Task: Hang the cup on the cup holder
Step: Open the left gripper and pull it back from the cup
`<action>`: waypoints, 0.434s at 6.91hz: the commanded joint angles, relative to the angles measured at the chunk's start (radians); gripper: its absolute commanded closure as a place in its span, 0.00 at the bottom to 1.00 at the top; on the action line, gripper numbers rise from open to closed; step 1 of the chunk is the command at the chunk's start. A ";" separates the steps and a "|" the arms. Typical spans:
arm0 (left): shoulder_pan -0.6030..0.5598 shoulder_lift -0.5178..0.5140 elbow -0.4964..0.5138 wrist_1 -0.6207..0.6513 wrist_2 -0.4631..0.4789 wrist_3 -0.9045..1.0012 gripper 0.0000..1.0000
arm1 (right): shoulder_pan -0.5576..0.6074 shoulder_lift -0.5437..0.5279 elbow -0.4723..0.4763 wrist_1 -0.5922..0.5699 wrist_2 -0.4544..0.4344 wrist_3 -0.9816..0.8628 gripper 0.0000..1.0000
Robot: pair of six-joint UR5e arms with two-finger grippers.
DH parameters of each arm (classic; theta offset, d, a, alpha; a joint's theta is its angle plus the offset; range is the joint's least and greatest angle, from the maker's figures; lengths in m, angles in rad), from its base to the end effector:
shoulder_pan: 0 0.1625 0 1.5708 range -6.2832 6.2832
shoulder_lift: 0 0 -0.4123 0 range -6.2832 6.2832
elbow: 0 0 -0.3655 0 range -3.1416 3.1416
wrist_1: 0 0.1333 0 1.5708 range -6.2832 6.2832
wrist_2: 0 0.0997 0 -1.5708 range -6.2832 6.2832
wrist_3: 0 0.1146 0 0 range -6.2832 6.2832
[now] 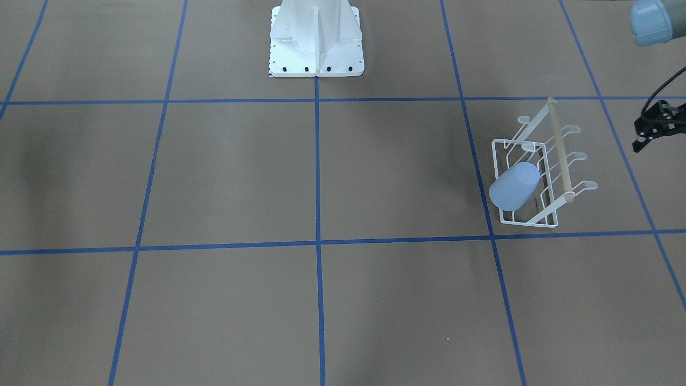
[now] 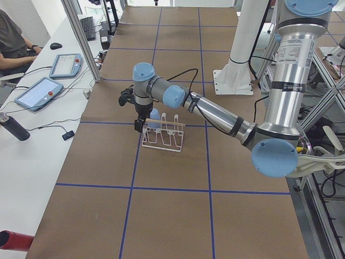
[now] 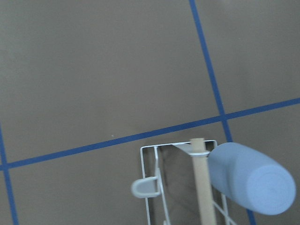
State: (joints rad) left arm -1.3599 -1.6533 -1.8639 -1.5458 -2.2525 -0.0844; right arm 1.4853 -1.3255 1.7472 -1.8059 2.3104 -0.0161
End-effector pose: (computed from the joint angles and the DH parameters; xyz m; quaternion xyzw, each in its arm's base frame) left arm 0.0446 -0.4999 0.4886 0.1142 0.3498 0.1168 0.9225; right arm 0.0091 -0.5501 0.4775 0.0743 -0.3627 -0.0808 0.9254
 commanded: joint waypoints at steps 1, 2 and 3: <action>-0.094 -0.002 0.133 -0.002 -0.004 0.115 0.02 | 0.016 -0.006 0.022 -0.059 -0.020 -0.021 0.00; -0.137 -0.025 0.188 0.001 -0.005 0.118 0.02 | 0.016 -0.012 0.020 -0.059 -0.022 -0.021 0.00; -0.156 -0.035 0.218 0.003 -0.022 0.120 0.02 | 0.015 -0.020 0.023 -0.059 -0.022 -0.019 0.00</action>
State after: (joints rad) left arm -1.4816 -1.6722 -1.6960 -1.5453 -2.2614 0.0276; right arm 1.5006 -1.3365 1.7677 -1.8631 2.2899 -0.0358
